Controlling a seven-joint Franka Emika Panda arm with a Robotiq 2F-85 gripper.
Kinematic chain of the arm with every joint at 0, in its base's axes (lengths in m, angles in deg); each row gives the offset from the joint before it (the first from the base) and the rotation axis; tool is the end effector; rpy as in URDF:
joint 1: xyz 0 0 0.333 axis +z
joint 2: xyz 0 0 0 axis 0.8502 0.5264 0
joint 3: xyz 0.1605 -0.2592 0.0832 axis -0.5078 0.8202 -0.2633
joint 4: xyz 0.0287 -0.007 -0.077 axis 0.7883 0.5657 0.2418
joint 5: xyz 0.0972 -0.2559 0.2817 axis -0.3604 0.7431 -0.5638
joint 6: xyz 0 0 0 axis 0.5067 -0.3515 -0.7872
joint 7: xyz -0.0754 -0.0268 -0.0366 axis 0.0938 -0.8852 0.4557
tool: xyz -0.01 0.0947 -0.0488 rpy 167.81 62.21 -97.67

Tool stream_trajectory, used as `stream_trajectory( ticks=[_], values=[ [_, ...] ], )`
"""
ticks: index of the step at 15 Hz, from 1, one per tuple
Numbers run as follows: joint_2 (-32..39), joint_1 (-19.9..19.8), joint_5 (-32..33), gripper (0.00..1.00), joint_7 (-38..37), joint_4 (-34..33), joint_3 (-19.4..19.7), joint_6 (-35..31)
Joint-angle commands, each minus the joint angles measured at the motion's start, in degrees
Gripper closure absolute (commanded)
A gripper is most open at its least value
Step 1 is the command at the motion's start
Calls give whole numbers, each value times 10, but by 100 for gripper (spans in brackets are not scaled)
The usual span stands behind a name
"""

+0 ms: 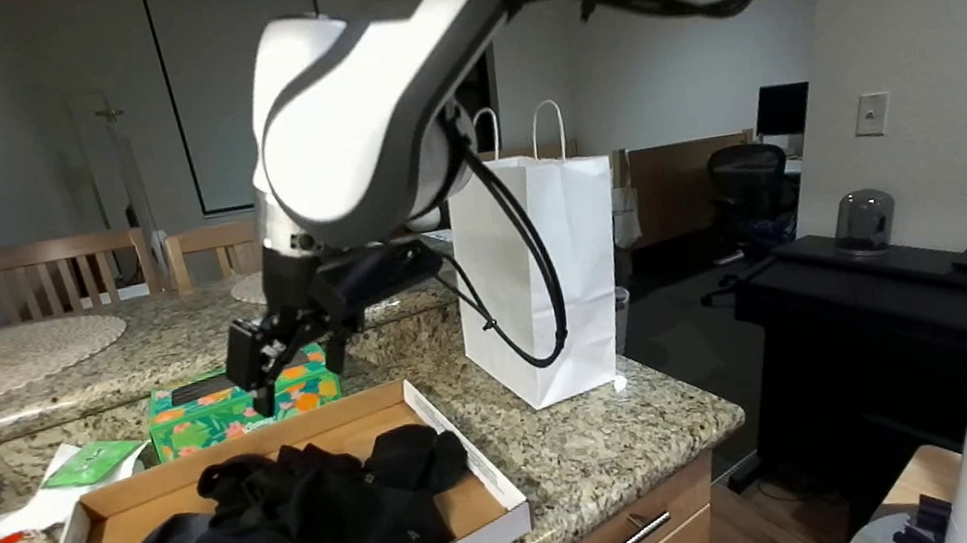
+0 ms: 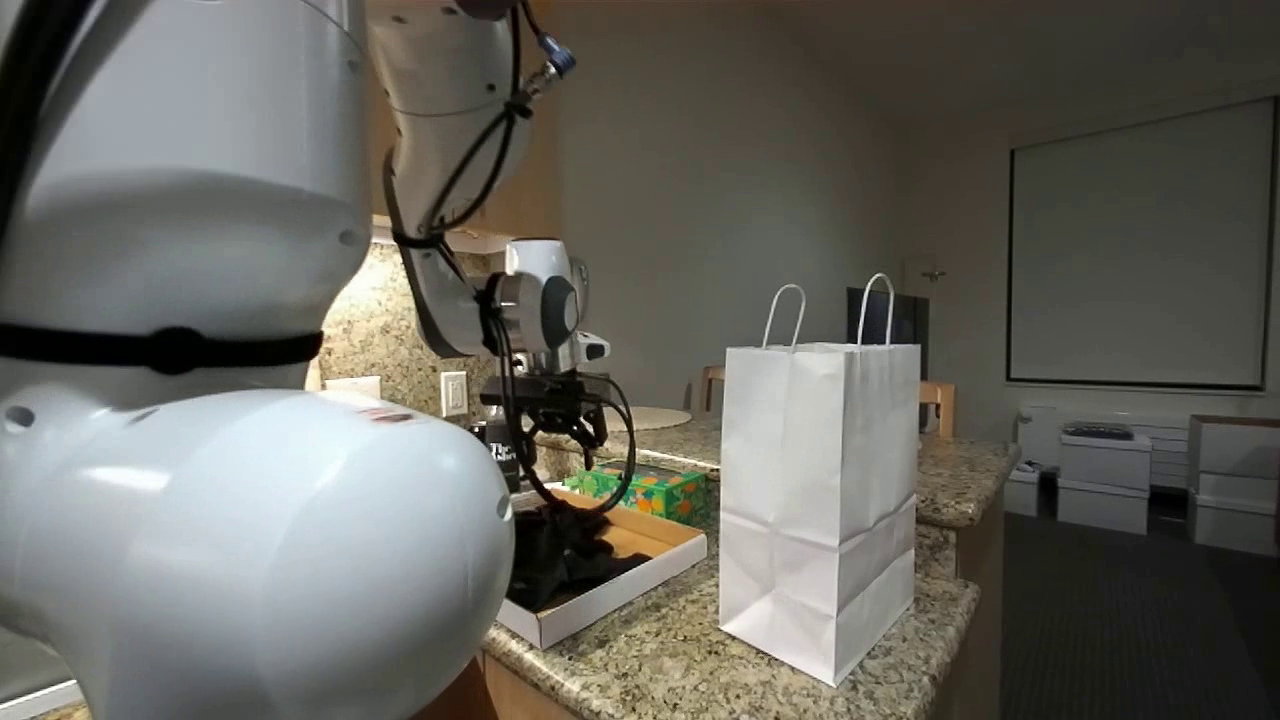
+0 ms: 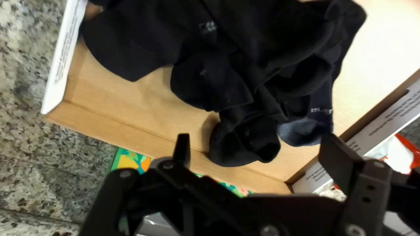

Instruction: Pick up all the socks and put them in the bag.

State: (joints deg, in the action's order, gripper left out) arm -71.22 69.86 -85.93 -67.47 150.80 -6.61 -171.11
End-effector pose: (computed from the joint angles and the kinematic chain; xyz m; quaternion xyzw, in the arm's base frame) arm 0.4622 0.2984 0.3608 -0.9661 -0.2027 -0.1505 0.0536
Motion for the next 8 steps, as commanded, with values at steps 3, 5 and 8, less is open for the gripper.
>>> stream_trajectory(
  ticks=[3,5,8],
  values=[
    [163,67,117,0,-19,-91,71,-50],
    [200,93,111,0,-12,-119,84,-25],
    [228,137,126,27,-39,-157,124,17]
  ],
)
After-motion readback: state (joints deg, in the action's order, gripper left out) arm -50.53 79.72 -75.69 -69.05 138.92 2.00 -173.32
